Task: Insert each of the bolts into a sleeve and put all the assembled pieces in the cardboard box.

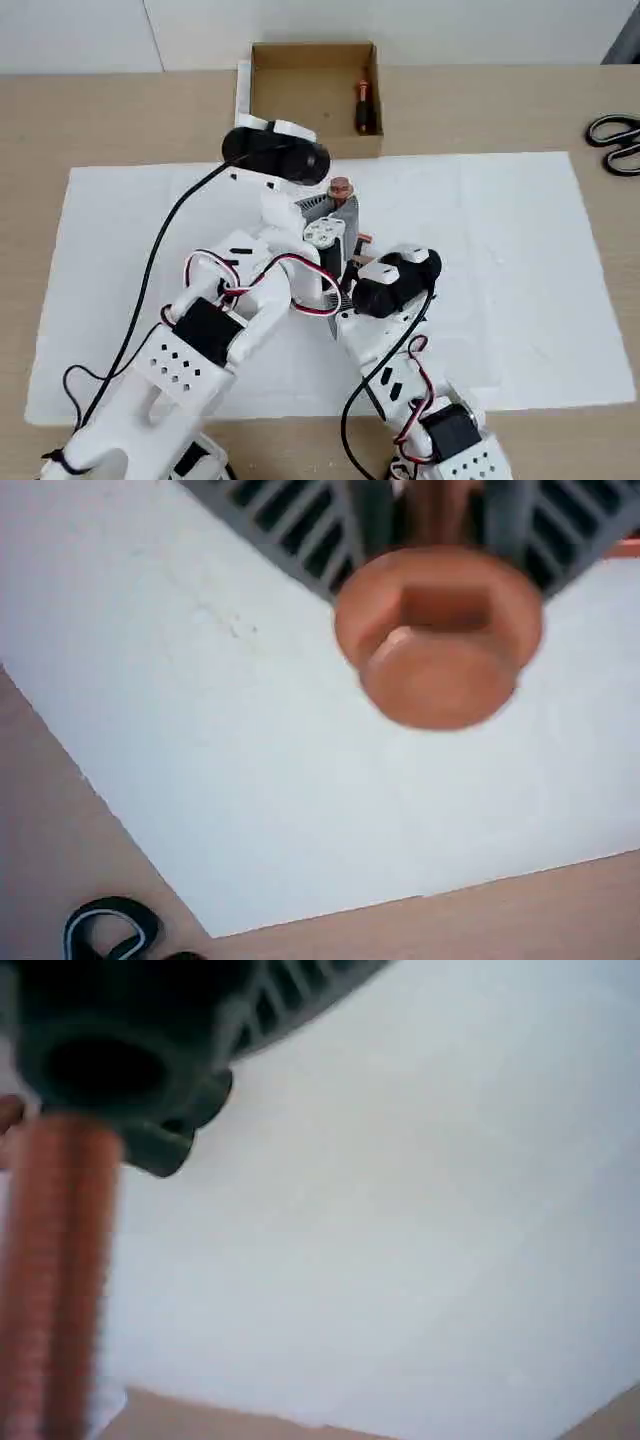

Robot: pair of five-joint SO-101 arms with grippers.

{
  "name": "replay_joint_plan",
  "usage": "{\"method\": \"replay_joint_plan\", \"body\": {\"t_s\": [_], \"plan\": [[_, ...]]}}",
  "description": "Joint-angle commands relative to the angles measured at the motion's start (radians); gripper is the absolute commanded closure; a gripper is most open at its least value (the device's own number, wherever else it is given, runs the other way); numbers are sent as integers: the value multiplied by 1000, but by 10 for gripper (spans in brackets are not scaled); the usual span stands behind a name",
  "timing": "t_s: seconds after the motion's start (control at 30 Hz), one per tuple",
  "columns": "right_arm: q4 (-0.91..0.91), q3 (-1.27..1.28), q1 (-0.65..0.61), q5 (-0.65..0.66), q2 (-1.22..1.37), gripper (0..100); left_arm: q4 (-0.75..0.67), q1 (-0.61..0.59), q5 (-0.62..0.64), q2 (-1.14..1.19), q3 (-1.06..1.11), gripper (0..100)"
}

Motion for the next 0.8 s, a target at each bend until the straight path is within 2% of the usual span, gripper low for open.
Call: {"method": "replay_joint_plan", "body": {"t_s": [0.0, 0.33, 0.57, 0.77], "plan": [[-16, 9, 8, -11, 1, 995, -28, 6, -9, -35, 4, 994], [-16, 9, 10, -11, 1, 995, -25, 25, -11, -35, 31, 994], [-16, 9, 13, -11, 1, 995, -23, 87, -86, -35, 91, 994], [-16, 9, 13, -11, 1, 995, -21, 92, -95, -35, 110, 994]]}}
